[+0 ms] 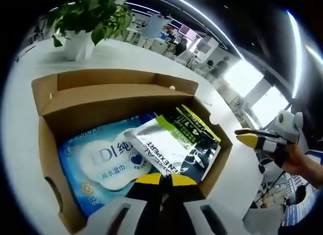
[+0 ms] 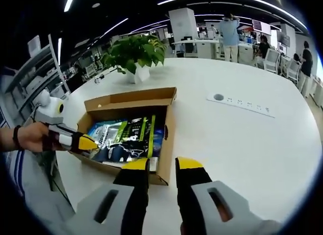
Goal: Operate the shoe box by opening the lid, removing the specified soft item, and placing it in the target area until the item is outside and the box remains undamaged.
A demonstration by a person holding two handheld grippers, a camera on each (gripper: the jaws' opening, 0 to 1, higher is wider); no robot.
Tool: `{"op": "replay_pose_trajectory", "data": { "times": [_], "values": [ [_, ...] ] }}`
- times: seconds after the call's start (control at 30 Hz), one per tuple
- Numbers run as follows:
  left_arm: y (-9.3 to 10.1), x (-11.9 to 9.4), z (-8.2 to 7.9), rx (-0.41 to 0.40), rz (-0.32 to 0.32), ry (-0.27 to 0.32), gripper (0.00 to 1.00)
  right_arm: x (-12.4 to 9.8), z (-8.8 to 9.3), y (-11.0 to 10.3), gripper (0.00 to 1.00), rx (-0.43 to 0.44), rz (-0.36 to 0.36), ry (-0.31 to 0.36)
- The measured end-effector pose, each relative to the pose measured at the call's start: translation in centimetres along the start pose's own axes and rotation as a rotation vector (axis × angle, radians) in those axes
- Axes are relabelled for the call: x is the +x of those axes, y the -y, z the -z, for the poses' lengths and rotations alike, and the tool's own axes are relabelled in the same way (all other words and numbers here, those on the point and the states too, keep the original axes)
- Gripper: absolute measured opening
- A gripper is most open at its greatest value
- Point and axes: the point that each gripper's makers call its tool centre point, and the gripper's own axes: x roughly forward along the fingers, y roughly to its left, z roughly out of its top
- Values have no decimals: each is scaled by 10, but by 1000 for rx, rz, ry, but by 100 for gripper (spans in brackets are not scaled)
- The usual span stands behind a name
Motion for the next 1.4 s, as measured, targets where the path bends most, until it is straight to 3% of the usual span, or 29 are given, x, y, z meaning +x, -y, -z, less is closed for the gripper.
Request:
{"op": "replay_pose_trajectory", "data": {
  "times": [0.27, 0.4, 0.9, 1.33, 1.4],
  "values": [
    [-17, -5, 0, -10, -53, 16, 2, 18, -6, -29, 19, -25, -49, -12],
    [-17, -8, -1, -20, -46, 26, 2, 25, -5, -39, 19, -25, -67, -19],
    [-17, -5, 2, 7, -51, 5, 2, 52, -2, -35, 20, 26, -65, -66],
    [-17, -4, 2, 4, -51, -3, 2, 62, 3, -41, 16, 64, -81, -103],
    [-17, -4, 2, 3, -50, -1, 2, 62, 2, -42, 13, 107, -78, -97]
  ]
}}
